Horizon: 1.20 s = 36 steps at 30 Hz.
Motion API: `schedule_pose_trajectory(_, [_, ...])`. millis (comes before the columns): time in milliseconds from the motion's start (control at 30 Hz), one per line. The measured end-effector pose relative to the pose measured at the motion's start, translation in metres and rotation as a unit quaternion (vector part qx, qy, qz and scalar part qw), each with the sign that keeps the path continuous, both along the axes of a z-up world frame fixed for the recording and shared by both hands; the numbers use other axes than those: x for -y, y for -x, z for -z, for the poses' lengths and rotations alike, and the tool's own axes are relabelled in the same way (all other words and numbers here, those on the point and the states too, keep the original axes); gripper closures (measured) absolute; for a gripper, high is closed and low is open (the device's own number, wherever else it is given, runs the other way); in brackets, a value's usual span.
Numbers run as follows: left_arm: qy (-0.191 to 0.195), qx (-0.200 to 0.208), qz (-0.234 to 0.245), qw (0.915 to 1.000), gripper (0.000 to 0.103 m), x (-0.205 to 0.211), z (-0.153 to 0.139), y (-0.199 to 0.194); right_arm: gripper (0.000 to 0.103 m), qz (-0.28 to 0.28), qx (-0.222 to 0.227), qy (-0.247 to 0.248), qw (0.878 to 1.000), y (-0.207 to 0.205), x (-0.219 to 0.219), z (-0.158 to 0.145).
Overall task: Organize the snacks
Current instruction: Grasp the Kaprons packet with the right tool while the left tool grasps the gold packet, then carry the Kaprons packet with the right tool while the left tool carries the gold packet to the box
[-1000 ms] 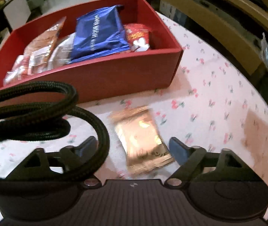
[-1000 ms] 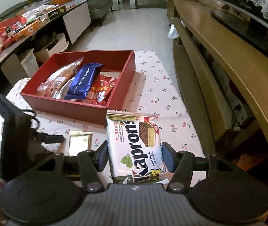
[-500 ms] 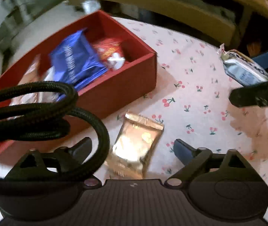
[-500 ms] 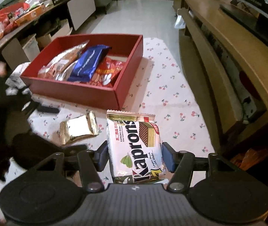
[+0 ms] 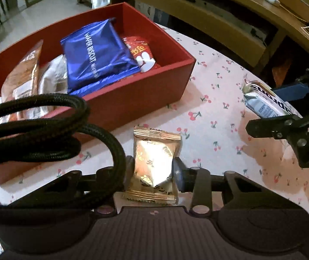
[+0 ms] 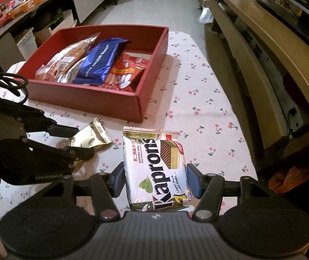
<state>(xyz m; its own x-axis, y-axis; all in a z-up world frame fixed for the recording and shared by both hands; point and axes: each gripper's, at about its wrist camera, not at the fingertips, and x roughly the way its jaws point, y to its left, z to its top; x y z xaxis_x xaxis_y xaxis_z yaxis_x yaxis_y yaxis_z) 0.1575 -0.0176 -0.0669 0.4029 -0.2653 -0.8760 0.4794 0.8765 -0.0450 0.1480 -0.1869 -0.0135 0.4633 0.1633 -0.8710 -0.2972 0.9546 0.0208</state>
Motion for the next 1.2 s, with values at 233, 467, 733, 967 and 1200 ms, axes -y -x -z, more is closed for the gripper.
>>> schedule_pose_trajectory(233, [0.018,-0.016,0.016,0.9996,0.053,-0.007,-0.003,0.034,0.017,-0.006,-0.016,0.025,1.0,0.012,-0.019,0.014])
schedule_pose_trajectory(467, [-0.02,0.019,0.022,0.9994,0.034,0.007,-0.002,0.027,0.017,-0.014,-0.027,0.043,0.999,0.013,-0.031,0.024])
schedule_pose_trajectory(733, [0.01,0.008,-0.014,0.9998,0.055,-0.008,-0.01,0.027,0.017,-0.015,0.011,0.045,0.999,0.015,-0.039,0.008])
schedule_pose_trajectory(967, [0.037,0.024,-0.033,0.9985,0.055,-0.028,-0.033,0.032,0.017,-0.013,0.045,0.049,0.998,0.016,-0.05,-0.006])
schedule_pose_trajectory(1200, [0.069,0.051,-0.059,0.9945,0.055,-0.044,-0.061,0.033,0.017,-0.016,0.077,0.051,0.996,0.01,-0.068,-0.022])
